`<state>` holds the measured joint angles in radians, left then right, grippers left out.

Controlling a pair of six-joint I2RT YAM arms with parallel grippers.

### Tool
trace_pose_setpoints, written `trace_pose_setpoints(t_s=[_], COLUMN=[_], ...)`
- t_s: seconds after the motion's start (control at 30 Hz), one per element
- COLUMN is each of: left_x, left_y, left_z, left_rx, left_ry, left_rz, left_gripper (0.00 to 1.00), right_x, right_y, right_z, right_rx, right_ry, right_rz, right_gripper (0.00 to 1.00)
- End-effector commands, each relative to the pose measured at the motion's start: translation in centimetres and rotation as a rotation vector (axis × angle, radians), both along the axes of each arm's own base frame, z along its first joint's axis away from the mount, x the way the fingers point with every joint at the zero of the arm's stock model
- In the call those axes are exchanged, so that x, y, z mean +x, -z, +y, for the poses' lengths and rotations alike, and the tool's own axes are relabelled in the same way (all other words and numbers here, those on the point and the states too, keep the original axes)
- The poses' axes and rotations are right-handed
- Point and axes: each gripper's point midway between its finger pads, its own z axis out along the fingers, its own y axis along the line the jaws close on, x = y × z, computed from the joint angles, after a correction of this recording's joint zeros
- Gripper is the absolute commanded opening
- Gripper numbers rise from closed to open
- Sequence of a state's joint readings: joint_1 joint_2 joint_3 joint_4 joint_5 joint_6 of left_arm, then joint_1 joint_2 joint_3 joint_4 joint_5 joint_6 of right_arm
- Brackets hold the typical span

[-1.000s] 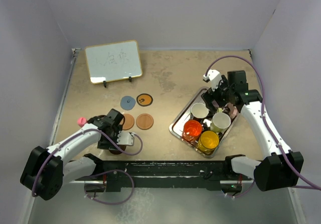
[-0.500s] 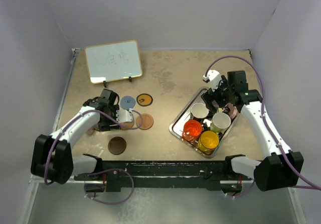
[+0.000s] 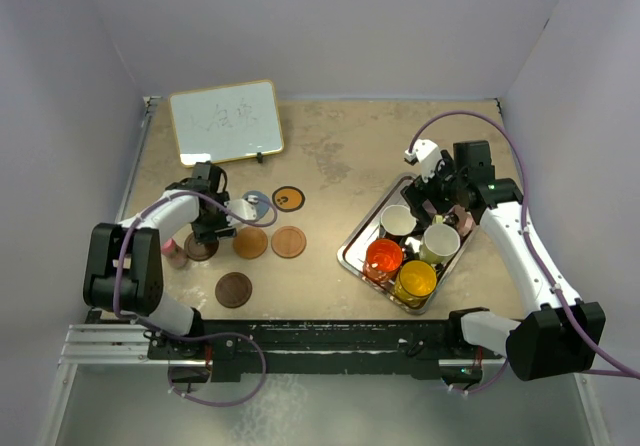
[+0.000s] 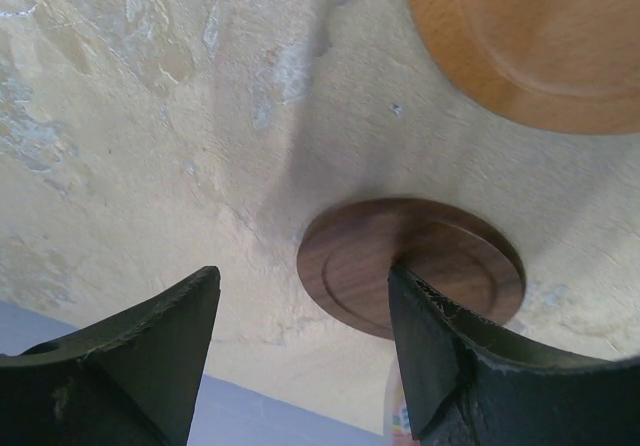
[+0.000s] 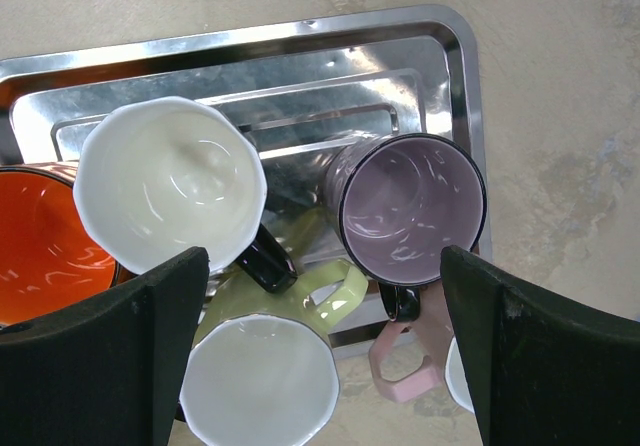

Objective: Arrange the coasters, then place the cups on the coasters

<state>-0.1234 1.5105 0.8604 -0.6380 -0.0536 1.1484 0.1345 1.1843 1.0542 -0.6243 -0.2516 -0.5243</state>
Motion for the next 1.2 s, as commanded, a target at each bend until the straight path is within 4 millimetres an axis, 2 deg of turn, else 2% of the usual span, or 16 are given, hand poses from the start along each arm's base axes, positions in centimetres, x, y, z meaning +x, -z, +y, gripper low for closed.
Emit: trace_pose_setpoints(t_s=[0.0,0.13,0.5,0.67,0.83,1.17], left_x=[2.7,3.3,8.3,10.6,11.2,12.8], left_y=[-0.2,0.5,0.8,0.8,1.3,0.6], left_z=[-0.1,-0.3,-1.8,-1.9,-1.9,-2.2], left_rx=[-0.021,-0.036,-0.146,-0.153,-0.157,-0.190], left_ry=[0.017,0.003,-0.115,-0.147,-0.160,-0.212], left_rz=[-0.071,-0.093,-0.226,-0.262,-0.257,-0.315], left_gripper=[0.65,0.65,0.62,0.61,0.61,0.61], right_x=[-0.1,-0.2,-0.1,-0.1,-0.1,0.0], right_y=[-0.1,-0.1,-0.1,-0.1,0.0,0.1], right_z=[-0.2,0.0,-0.1,-0.1,-0.1,-0.1], right_rx=[-0.009,-0.003,-0.005,-0.006,-0.007,-0.006], right_ry=[-0.007,-0.011,-0.007,-0.005,-0.006,-0.006], right_rz=[0.003,0.007,0.009,0.010,0.012,0.021], right_gripper=[1.00,1.00,1.00,1.00,1.00,1.00])
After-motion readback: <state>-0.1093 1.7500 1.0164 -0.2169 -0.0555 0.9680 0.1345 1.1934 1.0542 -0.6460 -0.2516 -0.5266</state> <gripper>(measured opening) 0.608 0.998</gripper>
